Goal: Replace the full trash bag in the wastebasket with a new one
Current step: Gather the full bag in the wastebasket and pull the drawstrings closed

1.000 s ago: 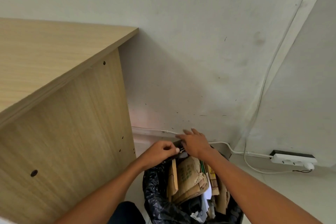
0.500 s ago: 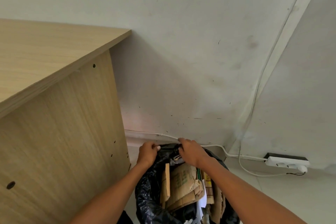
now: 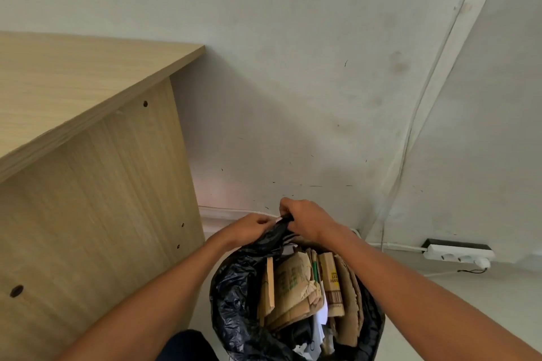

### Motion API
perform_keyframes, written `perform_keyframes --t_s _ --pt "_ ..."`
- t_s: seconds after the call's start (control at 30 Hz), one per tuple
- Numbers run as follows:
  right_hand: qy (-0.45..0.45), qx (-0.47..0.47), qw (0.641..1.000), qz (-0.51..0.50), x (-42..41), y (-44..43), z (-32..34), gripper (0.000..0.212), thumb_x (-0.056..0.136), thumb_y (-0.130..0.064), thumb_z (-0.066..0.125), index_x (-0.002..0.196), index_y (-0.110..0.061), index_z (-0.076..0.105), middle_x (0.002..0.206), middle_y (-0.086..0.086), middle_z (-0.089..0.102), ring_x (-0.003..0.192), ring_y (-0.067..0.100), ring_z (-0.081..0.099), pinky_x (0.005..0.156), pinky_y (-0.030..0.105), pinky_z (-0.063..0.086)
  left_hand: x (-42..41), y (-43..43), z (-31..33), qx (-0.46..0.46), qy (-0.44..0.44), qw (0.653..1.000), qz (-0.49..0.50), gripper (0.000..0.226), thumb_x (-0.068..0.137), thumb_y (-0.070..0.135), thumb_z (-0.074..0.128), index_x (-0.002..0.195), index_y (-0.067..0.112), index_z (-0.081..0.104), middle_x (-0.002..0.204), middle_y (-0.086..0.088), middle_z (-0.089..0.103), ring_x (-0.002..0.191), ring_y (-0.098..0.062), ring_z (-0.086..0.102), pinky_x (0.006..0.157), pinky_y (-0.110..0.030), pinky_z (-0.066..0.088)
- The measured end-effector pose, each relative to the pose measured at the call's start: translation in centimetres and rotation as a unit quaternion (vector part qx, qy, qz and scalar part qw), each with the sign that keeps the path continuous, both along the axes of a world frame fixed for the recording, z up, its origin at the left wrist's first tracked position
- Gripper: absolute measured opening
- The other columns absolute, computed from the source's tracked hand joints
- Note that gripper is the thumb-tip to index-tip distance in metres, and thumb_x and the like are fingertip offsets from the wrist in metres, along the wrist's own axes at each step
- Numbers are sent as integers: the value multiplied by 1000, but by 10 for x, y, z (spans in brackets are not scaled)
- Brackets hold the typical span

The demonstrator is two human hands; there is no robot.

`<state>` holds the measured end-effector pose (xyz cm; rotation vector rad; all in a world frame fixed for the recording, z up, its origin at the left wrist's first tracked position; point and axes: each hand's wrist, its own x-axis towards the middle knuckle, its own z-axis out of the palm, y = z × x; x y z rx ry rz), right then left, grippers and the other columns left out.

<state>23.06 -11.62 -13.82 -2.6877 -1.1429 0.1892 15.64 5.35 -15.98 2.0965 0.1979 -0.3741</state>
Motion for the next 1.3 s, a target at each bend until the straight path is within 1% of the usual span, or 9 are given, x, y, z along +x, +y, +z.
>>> perform_keyframes --t_s 0.2,0.37,0.6,0.77,0.97,1.03,1.13,1.23,1.3 --pt "71 -219 973 8 7 -34 27 53 80 -63 66 116 -25 61 108 -3 66 99 20 59 90 38 36 -4 11 11 87 -83 990 -74 24 89 45 68 79 26 58 78 4 61 71 -12 55 66 -29 40" --pt "161 -153 975 -26 11 -69 29 44 78 -53 76 106 -25 58 106 -2 58 99 21 55 78 31 43 -26 34 11 127 -66 979 -148 38 85 55 69 83 18 57 76 4 54 68 -11 50 64 -29 35" --pt "87 -294 949 -72 -10 -107 25 59 82 -57 69 124 -16 59 121 7 66 105 24 61 85 33 50 -55 54 16 181 -27 972 -149 34 91 55 62 77 25 53 75 5 53 68 -11 49 64 -29 33" --pt "41 -100 994 7 -64 -60 44 90 82 -60 68 153 -24 28 143 7 51 124 27 54 100 41 48 -59 29 52 89 -101 987 -85 33 92 52 63 85 20 58 81 3 63 77 -13 62 68 -28 45" --pt "-58 61 993 -84 -94 -26 66 22 95 -20 55 113 -28 65 97 -4 67 89 19 64 65 29 47 -97 7 88 -156 1 983 -100 39 93 34 69 122 8 63 115 -11 72 105 -27 70 91 -38 57" --pt "-75 160 971 -164 -89 -34 87 34 88 -6 52 110 -28 65 97 -3 66 84 20 60 63 30 46 -114 12 90 -103 80 978 -161 40 94 33 68 129 16 60 121 -7 71 110 -24 69 87 -34 57" --pt "0 67 986 -152 -85 -42 110 35 88 -15 61 122 -23 56 119 8 64 102 28 61 82 40 54 -129 14 88 -22 98 982 -162 36 96 37 64 129 22 59 117 -2 72 104 -21 71 83 -34 60" --pt "7 -52 996 -75 -120 -35 109 105 75 -56 76 152 -17 15 148 21 32 138 41 33 110 55 37 -126 5 91 -50 1 998 -33 28 101 28 57 125 13 58 110 -13 72 93 -26 73 70 -33 62" --pt "-76 -28 995 -52 -162 -27 97 122 70 -73 68 154 -24 -6 158 18 9 147 41 11 117 60 22 -118 -6 97 -84 -61 994 39 19 103 17 50 114 7 60 98 -18 72 78 -24 74 63 -33 61"
